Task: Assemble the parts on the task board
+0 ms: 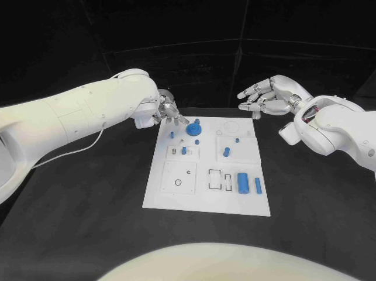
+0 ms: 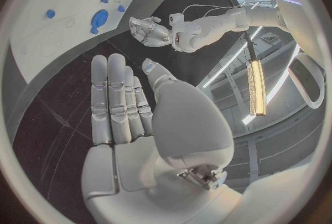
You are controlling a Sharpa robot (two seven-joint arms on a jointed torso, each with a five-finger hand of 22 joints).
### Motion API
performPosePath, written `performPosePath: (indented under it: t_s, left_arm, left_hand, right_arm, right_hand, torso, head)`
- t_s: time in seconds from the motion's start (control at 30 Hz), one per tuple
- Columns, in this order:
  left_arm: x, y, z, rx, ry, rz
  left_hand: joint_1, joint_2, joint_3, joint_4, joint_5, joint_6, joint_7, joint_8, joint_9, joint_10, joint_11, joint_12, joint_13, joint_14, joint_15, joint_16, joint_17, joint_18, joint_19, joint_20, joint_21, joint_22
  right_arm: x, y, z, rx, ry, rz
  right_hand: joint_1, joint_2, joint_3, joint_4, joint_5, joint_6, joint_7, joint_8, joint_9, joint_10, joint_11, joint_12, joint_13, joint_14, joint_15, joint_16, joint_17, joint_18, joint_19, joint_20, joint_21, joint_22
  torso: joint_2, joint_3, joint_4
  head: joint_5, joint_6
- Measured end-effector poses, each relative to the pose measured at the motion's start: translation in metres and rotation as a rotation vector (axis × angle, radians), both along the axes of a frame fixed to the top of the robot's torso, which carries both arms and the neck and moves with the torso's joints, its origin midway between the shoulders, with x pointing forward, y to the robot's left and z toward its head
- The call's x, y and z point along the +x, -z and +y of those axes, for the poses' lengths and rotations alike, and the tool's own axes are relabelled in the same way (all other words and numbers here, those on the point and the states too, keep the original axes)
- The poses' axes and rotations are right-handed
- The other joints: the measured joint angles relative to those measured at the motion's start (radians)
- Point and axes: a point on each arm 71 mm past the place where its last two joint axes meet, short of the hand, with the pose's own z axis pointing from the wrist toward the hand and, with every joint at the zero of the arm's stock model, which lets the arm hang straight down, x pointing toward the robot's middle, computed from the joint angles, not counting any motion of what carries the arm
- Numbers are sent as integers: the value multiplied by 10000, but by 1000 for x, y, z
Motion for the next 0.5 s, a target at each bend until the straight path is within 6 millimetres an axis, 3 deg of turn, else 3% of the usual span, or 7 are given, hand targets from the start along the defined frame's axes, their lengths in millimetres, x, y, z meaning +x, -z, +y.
performPosePath:
  t_s: [0.5]
  left_arm:
    - [22,10,12,1080,-264,715]
  left_hand:
    - [237,237,-650,208,0,512,-143,193,-55,0,0,108,71,-1,-1,0,0,3,35,35,0,105]
  right_arm:
    - [0,0,3,14,-48,1]
  right_hand:
    - [0,0,0,-1,-1,-34,-34,0,0,0,0,42,-11,0,0,-38,0,0,0,0,-39,-9]
  torso:
    - [42,-1,-24]
  head:
    - [113,42]
